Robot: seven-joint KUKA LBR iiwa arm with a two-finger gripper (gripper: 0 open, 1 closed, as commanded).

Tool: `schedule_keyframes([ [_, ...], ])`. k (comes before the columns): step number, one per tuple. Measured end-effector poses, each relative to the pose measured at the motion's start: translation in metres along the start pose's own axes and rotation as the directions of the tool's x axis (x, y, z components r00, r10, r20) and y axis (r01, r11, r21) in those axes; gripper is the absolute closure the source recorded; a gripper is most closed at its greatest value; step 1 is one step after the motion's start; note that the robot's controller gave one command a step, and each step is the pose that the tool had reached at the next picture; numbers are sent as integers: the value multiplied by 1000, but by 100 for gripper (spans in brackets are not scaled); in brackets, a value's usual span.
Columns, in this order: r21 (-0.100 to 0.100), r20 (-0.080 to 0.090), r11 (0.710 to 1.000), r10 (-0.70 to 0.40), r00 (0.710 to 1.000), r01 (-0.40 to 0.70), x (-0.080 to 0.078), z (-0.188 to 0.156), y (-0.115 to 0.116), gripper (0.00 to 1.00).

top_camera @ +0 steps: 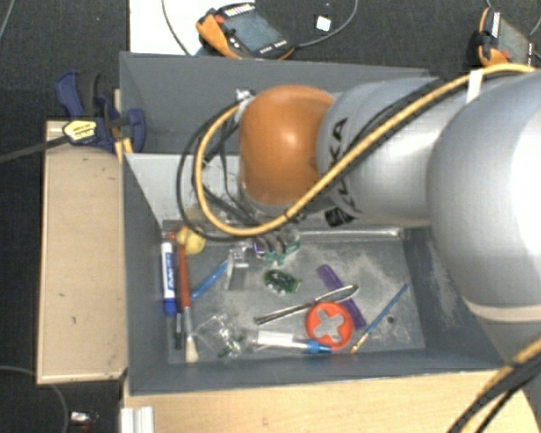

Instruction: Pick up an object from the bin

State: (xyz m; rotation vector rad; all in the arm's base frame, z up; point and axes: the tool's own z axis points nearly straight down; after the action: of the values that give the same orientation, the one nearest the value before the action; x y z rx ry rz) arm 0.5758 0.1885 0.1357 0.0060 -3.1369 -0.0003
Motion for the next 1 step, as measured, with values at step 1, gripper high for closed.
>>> schedule_keyframes([
  [1, -2, 7, 1000, 7, 1000, -7, -2, -5, -1, 0],
])
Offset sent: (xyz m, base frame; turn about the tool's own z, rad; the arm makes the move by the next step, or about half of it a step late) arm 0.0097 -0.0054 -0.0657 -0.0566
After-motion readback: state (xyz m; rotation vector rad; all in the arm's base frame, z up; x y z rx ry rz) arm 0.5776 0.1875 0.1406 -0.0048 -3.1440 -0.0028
